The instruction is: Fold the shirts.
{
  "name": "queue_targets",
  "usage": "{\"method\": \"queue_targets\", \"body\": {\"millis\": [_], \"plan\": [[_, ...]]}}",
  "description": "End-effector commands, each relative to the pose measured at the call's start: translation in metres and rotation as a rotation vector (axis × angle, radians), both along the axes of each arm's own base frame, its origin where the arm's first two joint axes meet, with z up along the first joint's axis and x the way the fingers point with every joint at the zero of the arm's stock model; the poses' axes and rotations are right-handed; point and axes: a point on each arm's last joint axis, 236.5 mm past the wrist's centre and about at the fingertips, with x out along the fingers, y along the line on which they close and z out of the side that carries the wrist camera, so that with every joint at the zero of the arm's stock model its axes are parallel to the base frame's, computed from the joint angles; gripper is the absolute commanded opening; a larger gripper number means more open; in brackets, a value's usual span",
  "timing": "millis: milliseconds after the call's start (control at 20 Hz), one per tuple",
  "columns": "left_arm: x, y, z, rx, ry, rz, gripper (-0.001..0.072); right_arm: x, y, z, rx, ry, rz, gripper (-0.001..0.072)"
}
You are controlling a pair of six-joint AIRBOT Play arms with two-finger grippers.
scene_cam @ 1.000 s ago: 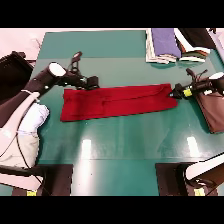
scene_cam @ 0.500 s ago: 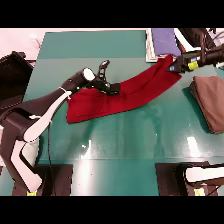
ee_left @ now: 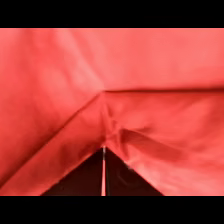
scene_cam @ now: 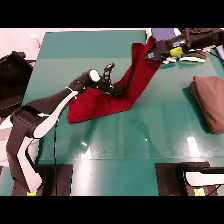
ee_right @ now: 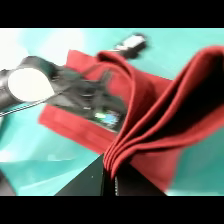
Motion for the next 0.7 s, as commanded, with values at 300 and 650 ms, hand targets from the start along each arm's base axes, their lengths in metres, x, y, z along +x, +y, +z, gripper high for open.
{"method": "queue_targets", "body": {"millis": [300, 650], "plan": [[0.075, 0.224, 0.221, 0.109, -0.372, 0.265, 0.0026, -0.054, 0.213, 0.008, 0.322, -0.018, 0.26, 0.0021], [0.046, 0.321, 0.317, 0.161, -0.551, 0.429, 0.0026, -0.073, 0.277, -0.019, 0.341, -0.125, 0.335, 0.0377]]}}
